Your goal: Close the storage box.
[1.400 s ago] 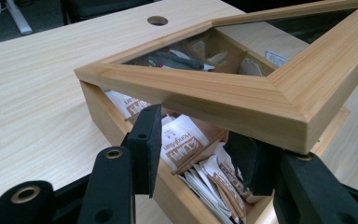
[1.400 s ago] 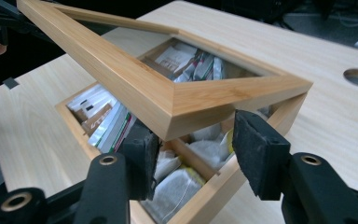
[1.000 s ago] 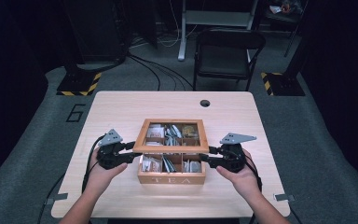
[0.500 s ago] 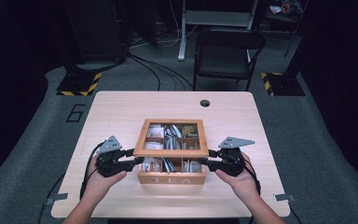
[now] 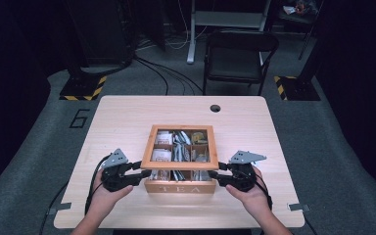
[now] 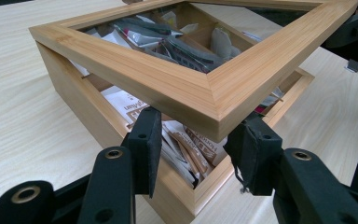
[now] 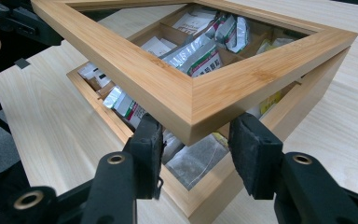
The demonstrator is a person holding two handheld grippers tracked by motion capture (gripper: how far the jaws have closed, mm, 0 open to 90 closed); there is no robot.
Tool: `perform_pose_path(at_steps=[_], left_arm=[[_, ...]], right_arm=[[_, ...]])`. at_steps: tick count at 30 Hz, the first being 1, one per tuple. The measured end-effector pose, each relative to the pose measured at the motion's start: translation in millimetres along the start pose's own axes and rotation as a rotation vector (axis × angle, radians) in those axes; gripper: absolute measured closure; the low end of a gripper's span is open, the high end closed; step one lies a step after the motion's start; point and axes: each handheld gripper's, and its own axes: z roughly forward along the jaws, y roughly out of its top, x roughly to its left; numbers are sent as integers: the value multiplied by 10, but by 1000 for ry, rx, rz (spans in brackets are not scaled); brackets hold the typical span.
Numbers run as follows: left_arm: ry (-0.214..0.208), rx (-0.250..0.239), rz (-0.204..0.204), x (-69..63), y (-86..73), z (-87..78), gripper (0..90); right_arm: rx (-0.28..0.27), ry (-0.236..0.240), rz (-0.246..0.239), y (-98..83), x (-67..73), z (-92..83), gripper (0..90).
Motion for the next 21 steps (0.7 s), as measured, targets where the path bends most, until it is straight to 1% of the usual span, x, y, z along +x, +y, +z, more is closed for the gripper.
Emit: perform_pose_path(at_steps=[3,6,7,9,10,12,13,14,15,17,18,19,21], left_arm=[[4,13,10,-12,-27,10,554],[3,19,5,-28,-76,36,553],[-1,29,9,-29,-87,38,554],[-7,34,9,-32,-111,47,554],[0,25,7,-37,-124,55,553],[-6,36,16,-34,-139,40,553],[-9,36,6,-40,-149,37,553],[-5,30,9,-41,-160,38,553],[-7,37,13,-40,-170,34,553],[-6,50,16,-46,-193,38,553],[4,43,14,-55,-211,51,553],[-1,54,17,-56,-221,47,553],[1,56,15,-57,-252,51,551]], right_arm=[[-5,-3,-14,-39,13,15,532],[1,-7,-9,-86,30,35,532],[1,-7,-15,-102,28,42,532],[5,-6,-5,-132,34,51,532],[13,-5,-2,-151,37,53,533],[10,-4,-10,-156,32,56,533],[13,-3,-8,-164,35,55,533],[17,-4,-6,-170,37,51,533],[21,-5,-15,-189,36,55,532],[26,-3,-14,-200,39,59,533],[37,-5,-18,-225,43,70,532],[37,-5,-18,-225,43,70,532],[46,0,-14,-254,45,77,532]])
